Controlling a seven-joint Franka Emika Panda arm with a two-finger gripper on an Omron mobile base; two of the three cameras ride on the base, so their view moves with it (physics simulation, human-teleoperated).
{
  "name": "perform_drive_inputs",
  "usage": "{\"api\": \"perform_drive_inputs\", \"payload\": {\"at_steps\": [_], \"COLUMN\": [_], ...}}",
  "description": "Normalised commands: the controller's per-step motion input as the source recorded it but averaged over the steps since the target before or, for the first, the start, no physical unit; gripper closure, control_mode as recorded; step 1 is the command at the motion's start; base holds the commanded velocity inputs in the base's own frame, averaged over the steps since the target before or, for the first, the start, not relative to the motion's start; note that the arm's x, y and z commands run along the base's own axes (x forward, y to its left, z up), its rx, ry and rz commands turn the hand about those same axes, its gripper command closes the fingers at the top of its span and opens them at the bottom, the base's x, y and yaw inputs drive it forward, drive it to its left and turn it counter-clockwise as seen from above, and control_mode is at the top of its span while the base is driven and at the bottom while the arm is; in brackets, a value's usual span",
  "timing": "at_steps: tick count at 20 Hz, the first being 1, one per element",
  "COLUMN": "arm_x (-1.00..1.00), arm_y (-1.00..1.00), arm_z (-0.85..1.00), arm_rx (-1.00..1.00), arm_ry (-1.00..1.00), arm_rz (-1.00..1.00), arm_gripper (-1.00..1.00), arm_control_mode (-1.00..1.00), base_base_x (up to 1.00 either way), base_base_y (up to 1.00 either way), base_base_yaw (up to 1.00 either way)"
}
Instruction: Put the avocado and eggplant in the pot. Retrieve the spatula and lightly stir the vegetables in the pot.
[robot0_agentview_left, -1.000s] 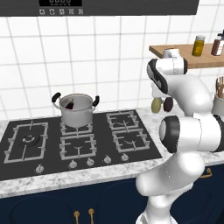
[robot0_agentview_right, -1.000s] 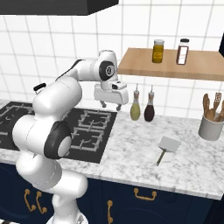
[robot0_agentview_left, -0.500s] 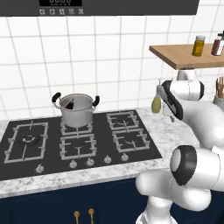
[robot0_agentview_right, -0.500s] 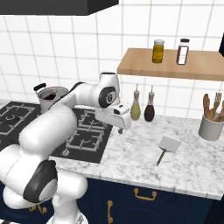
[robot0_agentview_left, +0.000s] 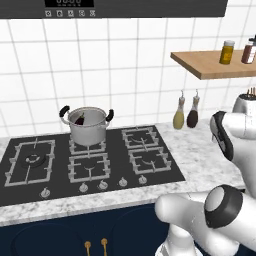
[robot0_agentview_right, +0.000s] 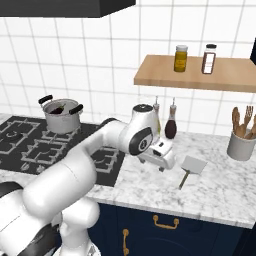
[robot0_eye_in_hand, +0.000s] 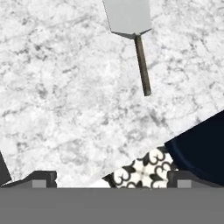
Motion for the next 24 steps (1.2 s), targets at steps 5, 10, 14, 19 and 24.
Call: {"api": "perform_drive_inputs", "payload": {"at_steps": [5, 10, 14, 19, 24], "arm_x": [0.17, 0.21, 0.37, 0.42, 0.19], "arm_y": [-0.87, -0.36, -0.15, -0.46, -0.39], "arm_z": [0.00, -0.31, -0.72, -0.51, -0.51], "arm_rx": [0.06, 0.12, 0.11, 0.01, 0.01], "arm_ry": [0.04, 0.09, 0.14, 0.02, 0.05], "arm_rz": [0.00, 0.12, 0.13, 0.06, 0.06], "arm_gripper": [-1.00, -1.00, -1.00, -1.00, -1.00], "arm_control_mode": [-1.00, -1.00, -1.00, -1.00, -1.00], "base_base_x": [0.00, 0.00, 0.00, 0.00, 0.00], "base_base_y": [0.00, 0.00, 0.00, 0.00, 0.00], "base_base_yaw": [0.00, 0.00, 0.00, 0.00, 0.00]}}
